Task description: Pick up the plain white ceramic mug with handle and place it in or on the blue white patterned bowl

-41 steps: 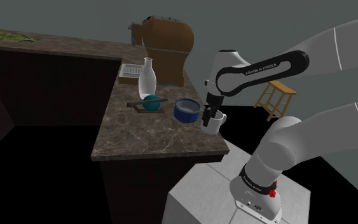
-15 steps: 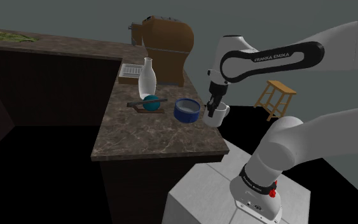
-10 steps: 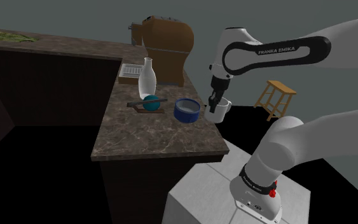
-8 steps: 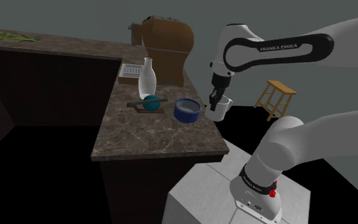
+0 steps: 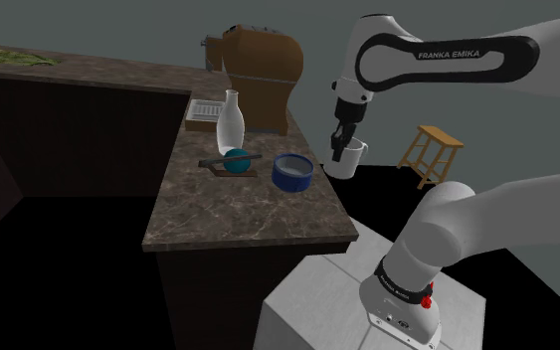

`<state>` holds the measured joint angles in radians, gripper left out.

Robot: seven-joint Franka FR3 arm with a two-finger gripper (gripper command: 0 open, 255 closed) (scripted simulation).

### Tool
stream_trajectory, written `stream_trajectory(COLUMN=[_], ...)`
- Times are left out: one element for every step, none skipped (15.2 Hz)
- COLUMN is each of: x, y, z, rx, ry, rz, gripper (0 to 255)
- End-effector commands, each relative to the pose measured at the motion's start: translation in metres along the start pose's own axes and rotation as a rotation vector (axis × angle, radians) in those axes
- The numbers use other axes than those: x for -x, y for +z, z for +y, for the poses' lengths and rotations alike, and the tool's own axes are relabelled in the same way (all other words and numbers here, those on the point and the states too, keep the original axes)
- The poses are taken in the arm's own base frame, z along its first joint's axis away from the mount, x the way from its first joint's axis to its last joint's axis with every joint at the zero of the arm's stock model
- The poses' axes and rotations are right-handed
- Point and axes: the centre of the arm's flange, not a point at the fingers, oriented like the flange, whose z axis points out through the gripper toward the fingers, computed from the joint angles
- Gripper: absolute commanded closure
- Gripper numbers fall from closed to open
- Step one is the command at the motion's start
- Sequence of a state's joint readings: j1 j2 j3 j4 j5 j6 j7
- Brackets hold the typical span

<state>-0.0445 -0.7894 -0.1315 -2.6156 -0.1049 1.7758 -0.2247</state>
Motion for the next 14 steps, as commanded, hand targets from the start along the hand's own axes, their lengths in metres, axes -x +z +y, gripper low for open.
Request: stream_trajectory(x=[0.001,0.001,0.002,0.002,0.002,0.003,0.003,-0.01,-0.023,-0.035,-0.048,-0.061,-0.074,-0.086], y=[-0.011,-0.016,-0.021,-0.027,-0.032,-0.037,-0.039,-0.043,-0.046,-0.049,-0.052,-0.056,-0.059,-0.062], z=[0.001,0.0,0.0,0.0,0.0,0.0,0.0,-0.001,-0.003,-0.004,-0.006,-0.007,-0.009,-0.01], rx=[0.0,0.0,0.0,0.0,0.0,0.0,0.0,0.0,0.0,0.0,0.0,0.0,0.0,0.0], ry=[0.0,0.0,0.0,0.0,0.0,0.0,0.0,0.0,0.0,0.0,0.0,0.0,0.0,0.0], rz=[0.0,0.0,0.0,0.0,0.0,0.0,0.0,0.0,0.0,0.0,0.0,0.0,0.0,0.0], gripper=[255,255,255,255,255,255,255,255,255,255,255,255,255,255])
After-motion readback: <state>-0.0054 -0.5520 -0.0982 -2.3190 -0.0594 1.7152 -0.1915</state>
